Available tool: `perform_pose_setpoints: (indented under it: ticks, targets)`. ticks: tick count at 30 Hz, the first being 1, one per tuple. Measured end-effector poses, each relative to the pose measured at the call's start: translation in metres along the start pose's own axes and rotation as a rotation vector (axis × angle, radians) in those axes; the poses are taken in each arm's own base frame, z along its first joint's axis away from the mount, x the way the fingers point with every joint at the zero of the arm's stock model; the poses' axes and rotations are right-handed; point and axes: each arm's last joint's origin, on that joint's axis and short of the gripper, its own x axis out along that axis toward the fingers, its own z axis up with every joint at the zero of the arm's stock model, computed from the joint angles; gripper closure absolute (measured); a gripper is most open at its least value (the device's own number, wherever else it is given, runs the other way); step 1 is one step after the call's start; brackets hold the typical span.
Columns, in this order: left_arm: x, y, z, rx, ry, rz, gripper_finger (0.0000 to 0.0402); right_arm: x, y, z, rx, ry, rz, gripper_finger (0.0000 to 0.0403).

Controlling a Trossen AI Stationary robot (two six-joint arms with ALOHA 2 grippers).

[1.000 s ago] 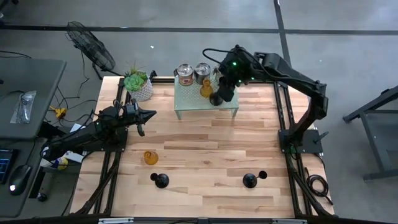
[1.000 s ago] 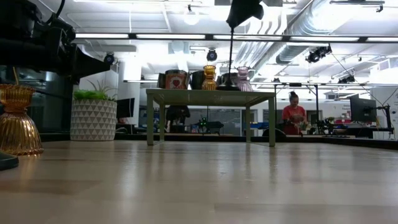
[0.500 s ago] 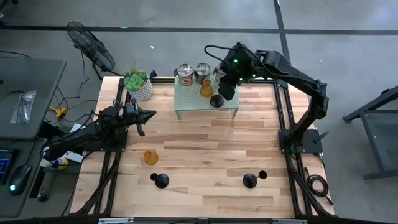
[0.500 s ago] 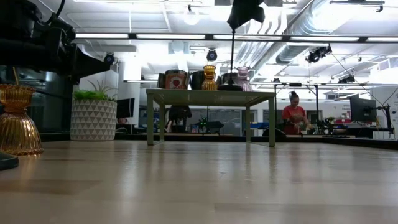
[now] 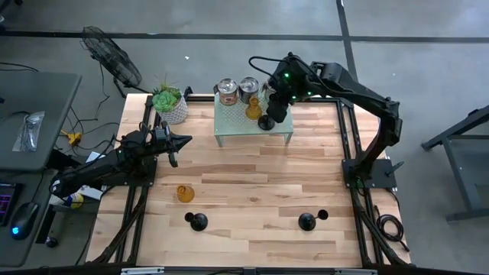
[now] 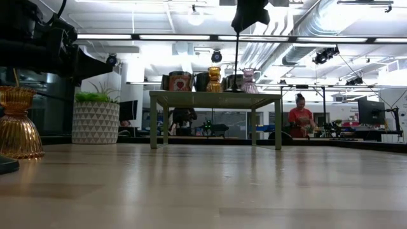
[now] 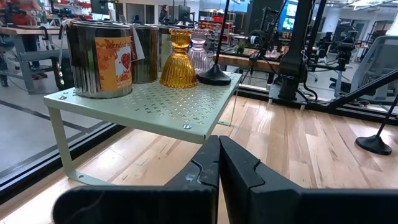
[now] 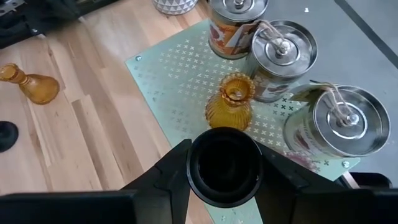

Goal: Pick & Place candle stick holders
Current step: Put the top black candle holder on the shelf

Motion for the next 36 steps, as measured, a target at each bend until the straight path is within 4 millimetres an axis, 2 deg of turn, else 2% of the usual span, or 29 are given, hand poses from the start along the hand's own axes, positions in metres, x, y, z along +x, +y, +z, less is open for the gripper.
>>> perform_pose_setpoints:
  ticks: [30,36]
  targets:
    - [0.0000,0.0000,0.0000,0.000,0.000,0.000,0.0402,0.0016,-0.0017,0.0003,0.004,0.004,-0.005,0.0266]
    - [0.0000,0.0000,0.0000,0.000,0.000,0.000,0.0402,0.0015,-0.0028,0.0006,0.003,-0.004,-0.052,0.0266]
